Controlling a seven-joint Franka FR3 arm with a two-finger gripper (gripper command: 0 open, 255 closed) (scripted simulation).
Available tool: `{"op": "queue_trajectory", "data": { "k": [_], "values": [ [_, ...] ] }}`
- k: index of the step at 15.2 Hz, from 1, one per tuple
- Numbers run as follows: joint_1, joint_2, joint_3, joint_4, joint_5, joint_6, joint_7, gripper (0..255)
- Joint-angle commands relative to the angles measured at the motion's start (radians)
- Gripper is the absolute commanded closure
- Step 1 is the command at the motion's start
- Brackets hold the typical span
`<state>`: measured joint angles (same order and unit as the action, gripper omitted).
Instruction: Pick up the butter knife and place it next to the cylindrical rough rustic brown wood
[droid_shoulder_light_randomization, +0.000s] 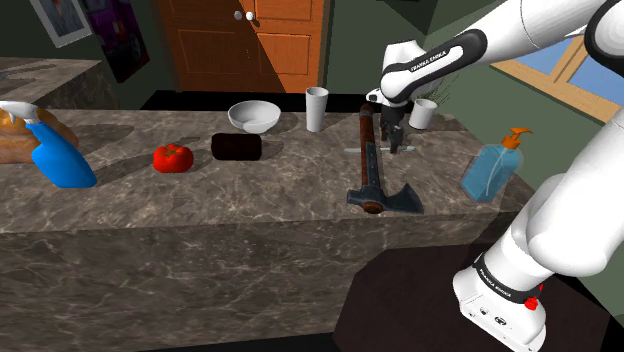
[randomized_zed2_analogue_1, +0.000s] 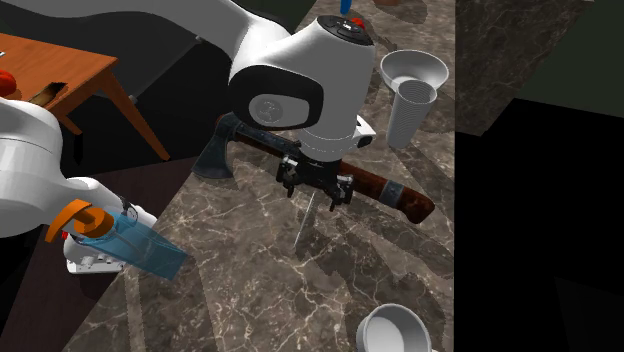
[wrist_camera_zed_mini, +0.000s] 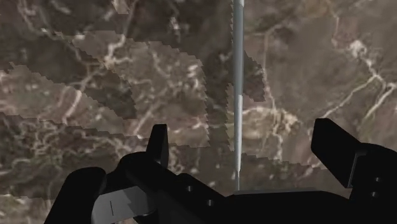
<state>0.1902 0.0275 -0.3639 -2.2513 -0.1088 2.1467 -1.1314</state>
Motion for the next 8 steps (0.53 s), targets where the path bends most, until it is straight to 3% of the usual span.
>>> {"op": "queue_trajectory", "data": {
  "k": [1, 6, 7, 8],
  "values": [
    [0.000, 0.002, 0.000, -0.005, 0.000, 0.007, 0.000, 0],
    [0.000, 0.002, 0.000, -0.005, 0.000, 0.007, 0.000, 0],
    [0.000, 0.002, 0.000, -0.005, 0.000, 0.007, 0.000, 255],
    [0.000, 0.002, 0.000, -0.005, 0.000, 0.007, 0.000, 255]
  ]
}}
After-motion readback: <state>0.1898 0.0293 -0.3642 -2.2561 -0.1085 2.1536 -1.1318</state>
